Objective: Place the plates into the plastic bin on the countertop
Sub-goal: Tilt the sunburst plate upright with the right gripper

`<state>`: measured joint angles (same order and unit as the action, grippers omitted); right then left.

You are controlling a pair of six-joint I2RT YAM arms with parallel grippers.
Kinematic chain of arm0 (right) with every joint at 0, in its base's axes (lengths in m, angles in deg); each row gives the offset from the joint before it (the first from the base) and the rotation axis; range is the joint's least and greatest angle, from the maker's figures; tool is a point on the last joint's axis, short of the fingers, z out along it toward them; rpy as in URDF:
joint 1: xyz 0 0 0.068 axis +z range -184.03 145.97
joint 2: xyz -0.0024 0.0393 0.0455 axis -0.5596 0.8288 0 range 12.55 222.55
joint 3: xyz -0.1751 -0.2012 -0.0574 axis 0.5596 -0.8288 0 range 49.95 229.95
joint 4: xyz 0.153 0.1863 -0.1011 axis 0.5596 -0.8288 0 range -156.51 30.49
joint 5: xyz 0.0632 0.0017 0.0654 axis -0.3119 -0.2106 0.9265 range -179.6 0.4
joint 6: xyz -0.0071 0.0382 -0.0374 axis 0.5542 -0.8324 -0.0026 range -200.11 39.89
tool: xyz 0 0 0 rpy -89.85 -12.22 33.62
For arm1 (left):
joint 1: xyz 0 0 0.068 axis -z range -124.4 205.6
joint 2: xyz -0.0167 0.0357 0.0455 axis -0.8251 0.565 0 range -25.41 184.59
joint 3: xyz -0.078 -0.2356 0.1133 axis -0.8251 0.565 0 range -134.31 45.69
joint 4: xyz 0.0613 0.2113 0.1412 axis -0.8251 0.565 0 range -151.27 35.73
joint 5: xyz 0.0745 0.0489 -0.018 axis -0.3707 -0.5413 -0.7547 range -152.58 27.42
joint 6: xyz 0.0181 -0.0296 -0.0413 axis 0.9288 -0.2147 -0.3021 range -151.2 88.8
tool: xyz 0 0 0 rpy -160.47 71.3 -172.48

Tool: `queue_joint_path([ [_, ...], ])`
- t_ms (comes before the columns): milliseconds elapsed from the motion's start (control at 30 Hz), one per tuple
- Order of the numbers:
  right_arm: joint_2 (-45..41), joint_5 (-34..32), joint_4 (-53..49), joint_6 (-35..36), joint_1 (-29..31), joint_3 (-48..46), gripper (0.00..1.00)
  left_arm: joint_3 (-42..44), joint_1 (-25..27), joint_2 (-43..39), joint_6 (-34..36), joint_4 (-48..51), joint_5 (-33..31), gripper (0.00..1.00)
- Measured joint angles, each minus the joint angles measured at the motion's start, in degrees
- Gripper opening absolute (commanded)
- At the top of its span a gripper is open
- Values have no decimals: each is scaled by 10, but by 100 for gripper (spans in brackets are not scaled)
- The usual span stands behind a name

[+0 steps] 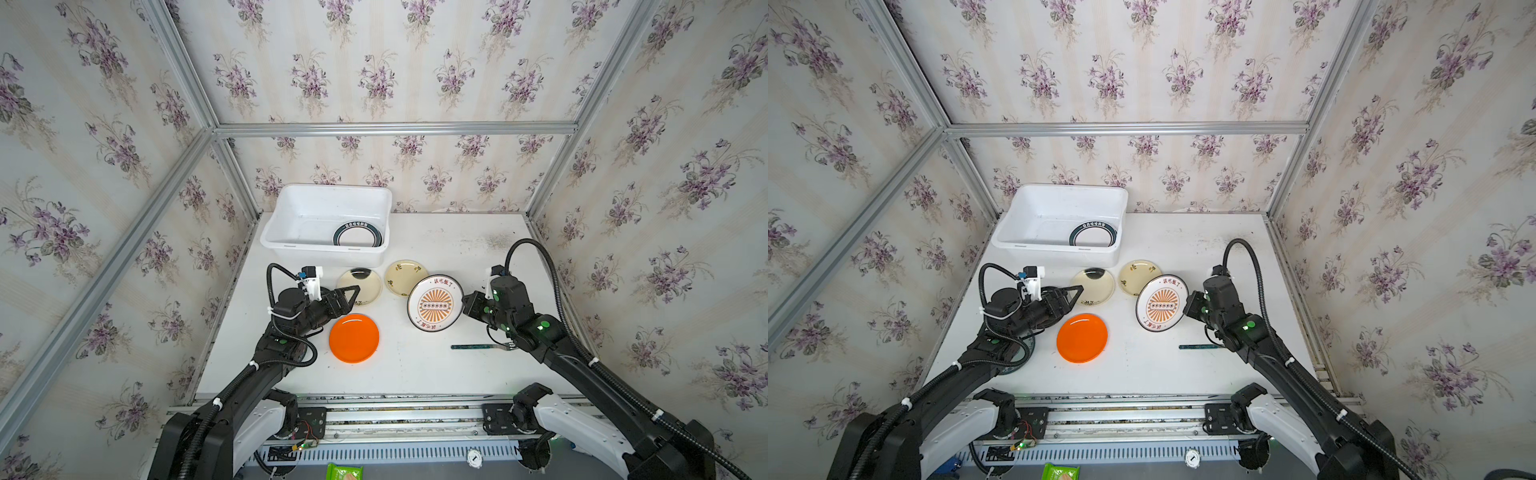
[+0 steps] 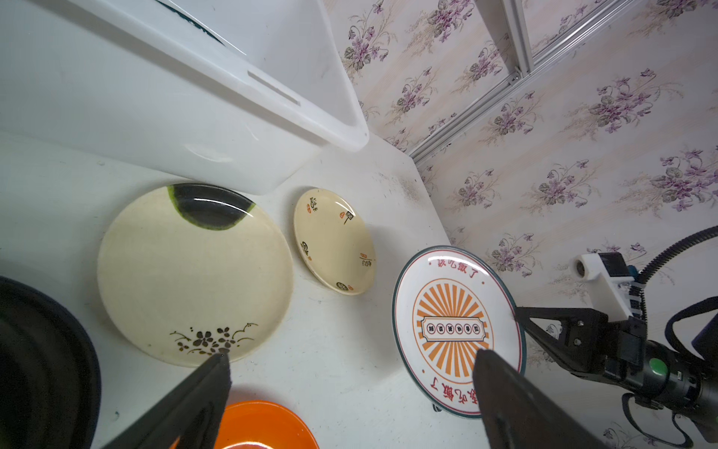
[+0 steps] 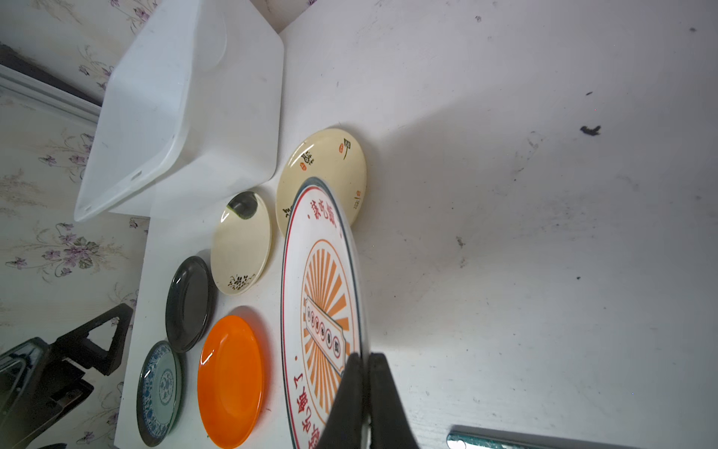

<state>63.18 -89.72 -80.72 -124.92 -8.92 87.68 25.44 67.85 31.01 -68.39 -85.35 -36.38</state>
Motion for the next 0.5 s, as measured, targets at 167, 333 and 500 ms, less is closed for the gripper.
queue_joint_path([
  [167,-16,-12,-7,-7,-2,-4,0,-9,7,8,3,0,0,90],
  [333,-17,-10,-6,-7,-3,-2,0,-12,12,29,1,-6,3,86],
  [500,-1,16,18,-5,-4,9,0,-19,24,63,-11,-24,11,80],
])
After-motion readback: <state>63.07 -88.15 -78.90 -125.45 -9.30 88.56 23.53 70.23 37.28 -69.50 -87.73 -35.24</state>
